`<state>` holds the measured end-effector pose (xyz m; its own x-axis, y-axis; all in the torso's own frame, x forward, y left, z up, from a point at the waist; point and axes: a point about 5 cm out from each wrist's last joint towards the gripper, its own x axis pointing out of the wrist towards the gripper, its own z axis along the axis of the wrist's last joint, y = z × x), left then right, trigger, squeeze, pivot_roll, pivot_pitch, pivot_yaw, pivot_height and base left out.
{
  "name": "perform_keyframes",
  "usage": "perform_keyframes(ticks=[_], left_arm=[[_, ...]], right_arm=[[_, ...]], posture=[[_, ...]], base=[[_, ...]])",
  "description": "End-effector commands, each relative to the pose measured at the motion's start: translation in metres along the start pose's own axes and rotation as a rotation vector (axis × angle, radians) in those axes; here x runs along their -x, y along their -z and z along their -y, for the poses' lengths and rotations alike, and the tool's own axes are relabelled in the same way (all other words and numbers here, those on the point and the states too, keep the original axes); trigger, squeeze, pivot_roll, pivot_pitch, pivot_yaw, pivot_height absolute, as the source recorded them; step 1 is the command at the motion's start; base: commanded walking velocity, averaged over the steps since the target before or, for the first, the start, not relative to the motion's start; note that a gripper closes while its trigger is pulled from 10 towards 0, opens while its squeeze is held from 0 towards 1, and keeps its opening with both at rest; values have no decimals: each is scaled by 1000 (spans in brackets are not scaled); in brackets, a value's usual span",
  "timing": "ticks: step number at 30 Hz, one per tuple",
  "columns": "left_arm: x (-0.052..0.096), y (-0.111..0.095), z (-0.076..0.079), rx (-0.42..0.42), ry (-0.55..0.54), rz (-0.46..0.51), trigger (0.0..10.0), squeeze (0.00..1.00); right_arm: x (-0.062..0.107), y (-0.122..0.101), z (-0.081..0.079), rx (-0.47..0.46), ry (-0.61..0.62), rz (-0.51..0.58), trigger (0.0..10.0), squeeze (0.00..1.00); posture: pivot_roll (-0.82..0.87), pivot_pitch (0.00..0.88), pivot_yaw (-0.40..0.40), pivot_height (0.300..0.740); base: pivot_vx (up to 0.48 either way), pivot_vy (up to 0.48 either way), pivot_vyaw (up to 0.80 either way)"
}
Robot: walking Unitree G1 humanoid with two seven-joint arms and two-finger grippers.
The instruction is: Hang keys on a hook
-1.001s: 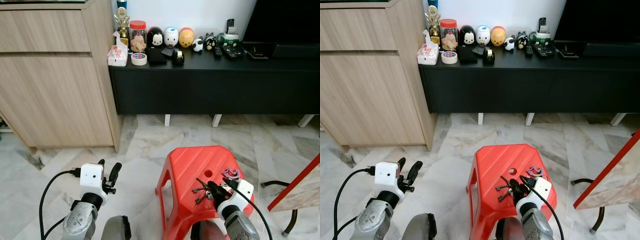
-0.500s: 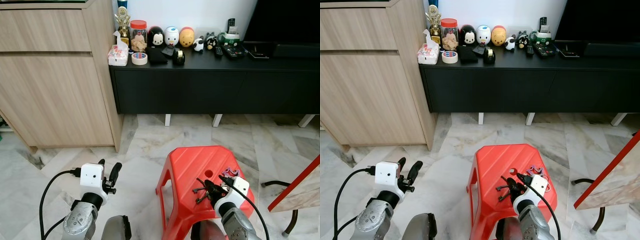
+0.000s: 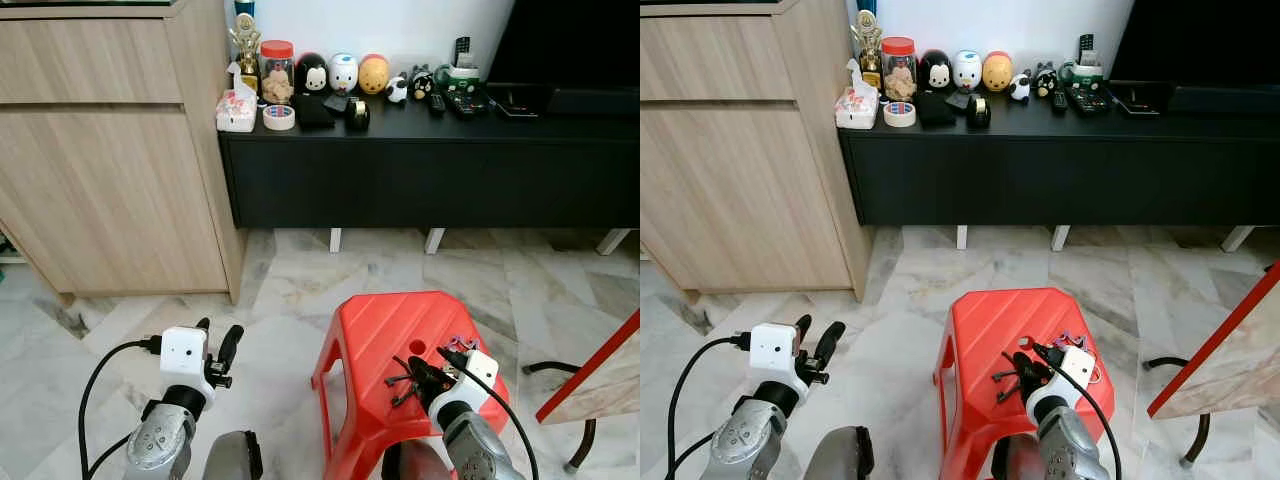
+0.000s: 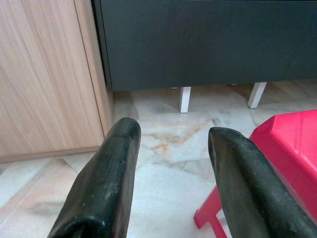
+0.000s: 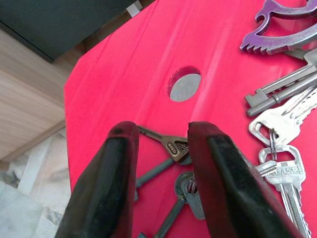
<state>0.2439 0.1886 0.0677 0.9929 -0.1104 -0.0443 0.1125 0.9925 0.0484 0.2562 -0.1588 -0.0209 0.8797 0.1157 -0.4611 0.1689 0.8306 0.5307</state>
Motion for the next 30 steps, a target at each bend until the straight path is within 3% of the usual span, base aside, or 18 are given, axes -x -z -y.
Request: perform_keyframes(ticks=[1,4,5,6,30], left_arm=[[-2,1,1,-24,12,-10,10000,0],[-1,1,1,-24,13,-11,10000,0],[-1,1,1,-24,13,-12,10000,0],[-1,1,2,-24,13,-12,10000,0],[-1,2,2,-24,14,-17,10000,0]], right_arm=[[1,-4,2,13,3,27,10000,1000],[1,-4,2,27,7,23,10000,1000],[1,-4,2,32,10,23,10000,125],[1,-4,2,36,15,22,10000,0],[0,2,4,69,39,-28,10000,0]], posture=[[90,0,-69,586],[90,0,-69,586],[90,0,-69,586],[90,0,-69,586],[91,0,-71,586]], base=[[0,0,0],[0,0,0],[0,0,0],[0,0,0],[0,0,0]])
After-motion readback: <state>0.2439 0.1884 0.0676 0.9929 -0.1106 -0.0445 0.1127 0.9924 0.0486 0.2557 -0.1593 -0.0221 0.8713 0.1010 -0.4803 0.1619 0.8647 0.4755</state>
